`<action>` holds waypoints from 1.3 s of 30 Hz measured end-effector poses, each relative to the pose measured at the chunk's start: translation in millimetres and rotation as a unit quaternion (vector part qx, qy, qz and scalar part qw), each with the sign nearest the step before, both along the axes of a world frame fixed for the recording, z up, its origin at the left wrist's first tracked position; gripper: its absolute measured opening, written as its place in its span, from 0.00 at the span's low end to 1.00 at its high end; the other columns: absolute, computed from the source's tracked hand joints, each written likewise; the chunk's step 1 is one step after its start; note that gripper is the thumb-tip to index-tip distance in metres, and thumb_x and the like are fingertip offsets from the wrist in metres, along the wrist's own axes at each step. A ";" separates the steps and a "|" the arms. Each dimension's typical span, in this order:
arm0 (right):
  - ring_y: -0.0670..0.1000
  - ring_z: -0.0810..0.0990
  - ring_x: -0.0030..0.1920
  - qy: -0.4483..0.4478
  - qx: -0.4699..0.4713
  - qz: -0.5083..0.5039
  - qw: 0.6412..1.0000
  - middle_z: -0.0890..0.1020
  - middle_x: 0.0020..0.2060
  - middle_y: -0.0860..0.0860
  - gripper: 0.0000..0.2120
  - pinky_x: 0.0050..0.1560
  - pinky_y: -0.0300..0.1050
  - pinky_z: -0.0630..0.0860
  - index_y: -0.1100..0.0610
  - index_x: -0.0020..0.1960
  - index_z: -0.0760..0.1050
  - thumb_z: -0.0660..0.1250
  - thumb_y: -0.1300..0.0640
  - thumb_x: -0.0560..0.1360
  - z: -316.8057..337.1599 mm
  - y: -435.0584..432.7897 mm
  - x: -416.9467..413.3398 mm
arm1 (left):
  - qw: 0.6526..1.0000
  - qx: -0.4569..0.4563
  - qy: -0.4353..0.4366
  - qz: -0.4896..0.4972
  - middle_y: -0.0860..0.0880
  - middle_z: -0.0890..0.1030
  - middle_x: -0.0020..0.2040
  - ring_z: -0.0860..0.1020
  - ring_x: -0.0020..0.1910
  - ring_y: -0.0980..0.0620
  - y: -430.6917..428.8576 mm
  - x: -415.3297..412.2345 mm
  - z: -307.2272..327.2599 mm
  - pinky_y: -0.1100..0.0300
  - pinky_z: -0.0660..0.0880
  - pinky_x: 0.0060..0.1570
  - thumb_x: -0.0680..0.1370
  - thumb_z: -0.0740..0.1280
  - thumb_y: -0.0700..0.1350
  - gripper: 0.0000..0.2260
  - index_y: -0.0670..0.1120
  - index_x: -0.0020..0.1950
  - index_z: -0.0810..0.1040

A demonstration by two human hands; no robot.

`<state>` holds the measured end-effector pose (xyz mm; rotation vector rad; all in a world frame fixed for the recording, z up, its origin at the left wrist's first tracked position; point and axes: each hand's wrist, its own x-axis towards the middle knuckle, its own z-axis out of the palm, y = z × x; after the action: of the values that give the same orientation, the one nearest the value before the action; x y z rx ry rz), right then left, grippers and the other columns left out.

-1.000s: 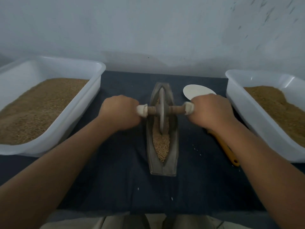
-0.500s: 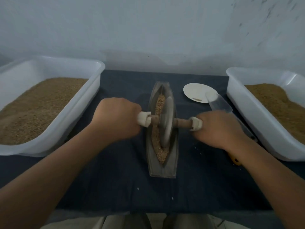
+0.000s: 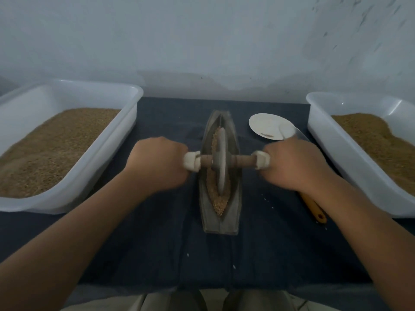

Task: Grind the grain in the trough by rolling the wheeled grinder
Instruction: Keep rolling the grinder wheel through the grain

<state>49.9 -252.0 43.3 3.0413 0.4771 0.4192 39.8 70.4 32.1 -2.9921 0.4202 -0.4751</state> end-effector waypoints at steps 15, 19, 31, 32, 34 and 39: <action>0.55 0.77 0.37 0.014 0.007 -0.105 0.994 0.75 0.32 0.45 0.24 0.37 0.47 0.70 0.50 0.40 0.76 0.51 0.36 0.77 -6.1 11.1 29.5 | 0.999 0.005 0.026 0.021 0.55 0.75 0.33 0.73 0.31 0.52 -18.8 42.4 22.4 0.57 0.69 0.35 0.72 0.65 0.58 0.10 0.54 0.36 0.73; 0.43 0.60 0.23 -0.129 0.003 -0.005 0.992 0.64 0.22 0.43 0.21 0.27 0.38 0.55 0.47 0.31 0.64 0.56 0.35 0.76 -5.6 5.4 -32.2 | 0.999 -0.039 0.003 -0.009 0.56 0.72 0.30 0.74 0.29 0.51 6.9 -25.8 -5.3 0.58 0.70 0.32 0.72 0.69 0.59 0.14 0.56 0.34 0.67; 0.56 0.78 0.35 -0.094 0.025 -0.073 0.993 0.76 0.32 0.48 0.21 0.37 0.47 0.76 0.56 0.39 0.71 0.47 0.42 0.72 6.5 26.2 50.8 | 0.998 -0.031 0.043 0.044 0.54 0.77 0.37 0.77 0.37 0.47 -22.5 61.4 22.1 0.55 0.70 0.38 0.73 0.64 0.61 0.13 0.53 0.38 0.75; 0.56 0.78 0.37 -0.091 0.019 -0.073 0.993 0.77 0.34 0.48 0.21 0.37 0.47 0.75 0.55 0.40 0.72 0.50 0.41 0.75 3.8 22.7 46.3 | 0.998 -0.028 0.041 0.039 0.54 0.76 0.36 0.76 0.36 0.48 -21.4 52.8 20.8 0.55 0.70 0.37 0.74 0.64 0.60 0.12 0.53 0.37 0.74; 0.57 0.76 0.35 -0.110 0.003 -0.054 0.992 0.73 0.32 0.47 0.19 0.33 0.45 0.69 0.52 0.38 0.73 0.58 0.39 0.78 -7.3 12.9 21.3 | 0.999 -0.016 0.033 0.030 0.55 0.74 0.34 0.74 0.33 0.51 -13.6 24.7 12.3 0.57 0.67 0.34 0.74 0.64 0.59 0.12 0.54 0.36 0.71; 0.48 0.62 0.24 -0.159 -0.008 0.009 0.987 0.61 0.25 0.41 0.15 0.24 0.37 0.60 0.46 0.34 0.65 0.59 0.36 0.70 -20.8 0.0 -29.7 | 0.999 -0.006 -0.027 -0.020 0.57 0.69 0.27 0.68 0.24 0.57 10.3 -28.3 -6.9 0.63 0.60 0.27 0.70 0.68 0.62 0.16 0.56 0.32 0.65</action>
<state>20.1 -252.0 22.6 2.8743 0.4840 0.8780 11.5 80.7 25.2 -2.9800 0.4747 -0.5615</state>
